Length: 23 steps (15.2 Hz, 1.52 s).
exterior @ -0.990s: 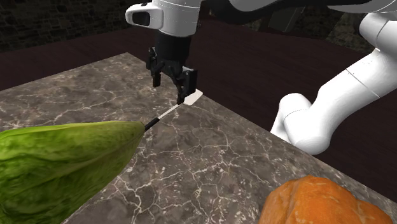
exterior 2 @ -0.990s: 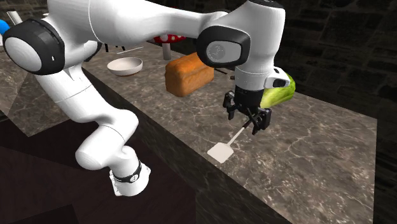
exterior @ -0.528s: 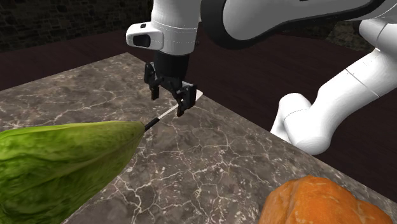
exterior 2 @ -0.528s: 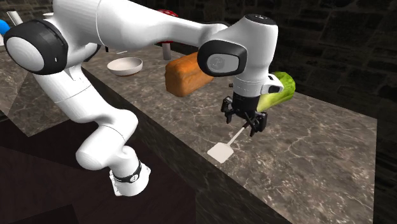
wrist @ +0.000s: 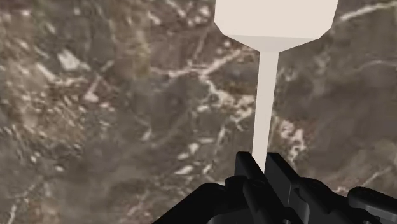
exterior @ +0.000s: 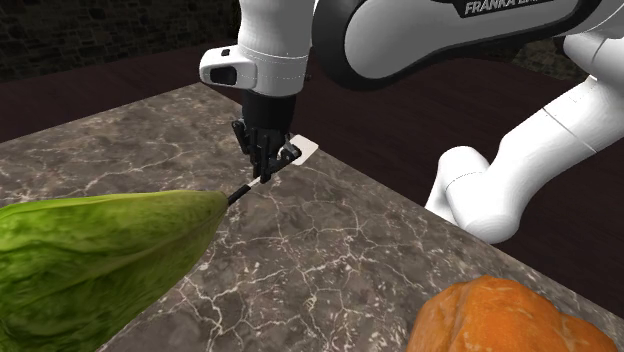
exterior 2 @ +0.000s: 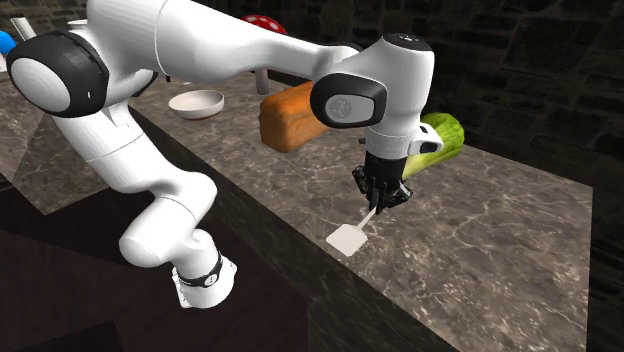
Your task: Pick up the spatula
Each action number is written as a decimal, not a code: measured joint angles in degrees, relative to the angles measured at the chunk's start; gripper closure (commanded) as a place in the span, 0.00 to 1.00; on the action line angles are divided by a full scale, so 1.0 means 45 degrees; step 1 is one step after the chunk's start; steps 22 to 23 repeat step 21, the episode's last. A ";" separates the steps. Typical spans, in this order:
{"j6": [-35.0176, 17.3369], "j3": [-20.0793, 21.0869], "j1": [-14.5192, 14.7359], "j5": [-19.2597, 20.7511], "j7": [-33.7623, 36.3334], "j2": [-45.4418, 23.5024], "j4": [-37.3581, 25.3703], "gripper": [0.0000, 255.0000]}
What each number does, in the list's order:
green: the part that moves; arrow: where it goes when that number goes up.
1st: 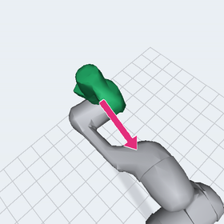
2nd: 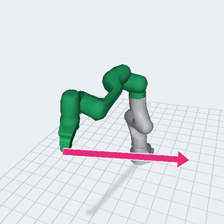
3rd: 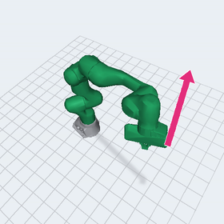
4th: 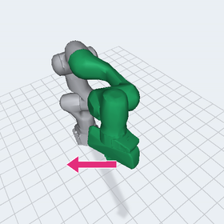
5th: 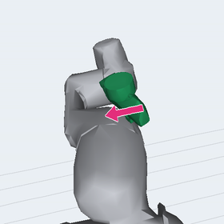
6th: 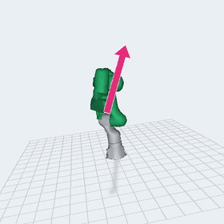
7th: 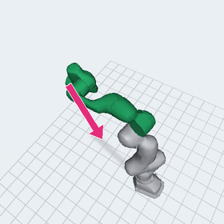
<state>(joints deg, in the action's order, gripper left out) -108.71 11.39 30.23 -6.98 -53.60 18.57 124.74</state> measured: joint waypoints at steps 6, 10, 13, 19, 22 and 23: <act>0.0082 -0.0001 0.0001 0.0001 0.0010 0.0014 -0.0069 1.00; 0.0699 -0.0048 -0.0019 0.0024 0.0019 0.0079 -0.0625 1.00; 0.1193 -0.0050 -0.0022 0.0047 0.0079 0.0046 -0.1156 1.00; 0.2232 -0.0094 -0.0051 0.0098 0.0143 -0.0053 -0.2293 1.00; 0.2500 -0.0116 -0.0062 0.0110 0.0143 -0.0057 -0.2564 1.00; 0.2500 -0.0116 -0.0062 0.0110 0.0143 -0.0057 -0.2564 1.00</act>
